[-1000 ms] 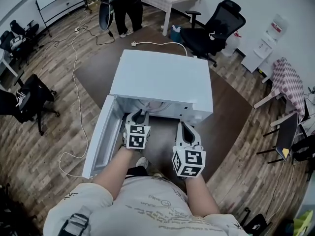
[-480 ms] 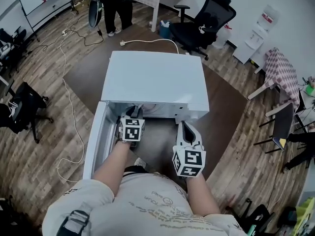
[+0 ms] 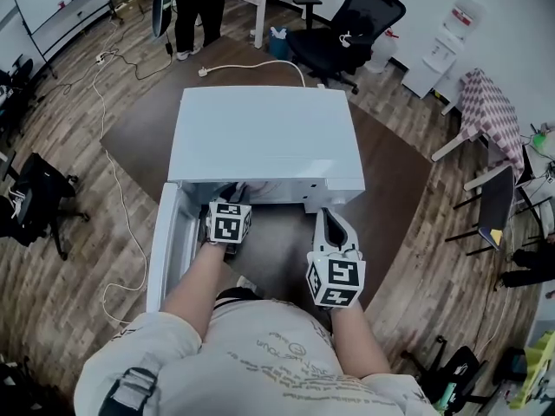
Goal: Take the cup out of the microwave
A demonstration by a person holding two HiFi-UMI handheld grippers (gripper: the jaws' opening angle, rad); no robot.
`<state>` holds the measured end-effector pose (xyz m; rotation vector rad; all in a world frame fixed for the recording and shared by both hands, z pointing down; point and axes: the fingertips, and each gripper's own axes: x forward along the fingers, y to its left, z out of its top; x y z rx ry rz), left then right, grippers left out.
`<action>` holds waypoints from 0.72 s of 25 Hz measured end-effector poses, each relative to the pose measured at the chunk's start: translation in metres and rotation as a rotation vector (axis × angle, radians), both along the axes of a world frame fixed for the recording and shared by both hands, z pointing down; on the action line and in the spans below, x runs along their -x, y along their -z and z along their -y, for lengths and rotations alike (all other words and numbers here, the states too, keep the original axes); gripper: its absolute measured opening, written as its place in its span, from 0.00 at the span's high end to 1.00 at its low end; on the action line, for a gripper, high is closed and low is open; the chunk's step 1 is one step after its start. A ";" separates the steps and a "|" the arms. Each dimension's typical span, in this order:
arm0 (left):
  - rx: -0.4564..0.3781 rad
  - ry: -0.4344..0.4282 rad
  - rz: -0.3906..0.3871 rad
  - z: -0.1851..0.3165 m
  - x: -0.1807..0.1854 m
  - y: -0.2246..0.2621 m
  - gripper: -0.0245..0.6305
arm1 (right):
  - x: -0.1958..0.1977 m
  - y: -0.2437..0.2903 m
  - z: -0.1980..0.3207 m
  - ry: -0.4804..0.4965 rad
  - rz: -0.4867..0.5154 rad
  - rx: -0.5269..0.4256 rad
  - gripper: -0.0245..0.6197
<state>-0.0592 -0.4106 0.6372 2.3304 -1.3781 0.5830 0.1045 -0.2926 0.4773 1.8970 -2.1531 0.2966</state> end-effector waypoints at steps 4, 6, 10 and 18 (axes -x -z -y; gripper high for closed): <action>-0.006 -0.011 -0.010 0.003 -0.005 0.002 0.81 | -0.003 -0.001 0.001 -0.010 -0.002 0.003 0.94; -0.007 -0.024 -0.010 0.001 -0.009 0.002 0.81 | -0.005 -0.002 0.001 -0.014 -0.003 0.007 0.94; -0.003 -0.054 -0.016 -0.001 -0.019 0.001 0.84 | -0.007 -0.002 0.001 -0.019 0.007 0.013 0.94; 0.000 -0.134 -0.047 -0.007 -0.044 0.001 0.86 | -0.020 -0.002 -0.005 -0.054 0.009 0.016 0.94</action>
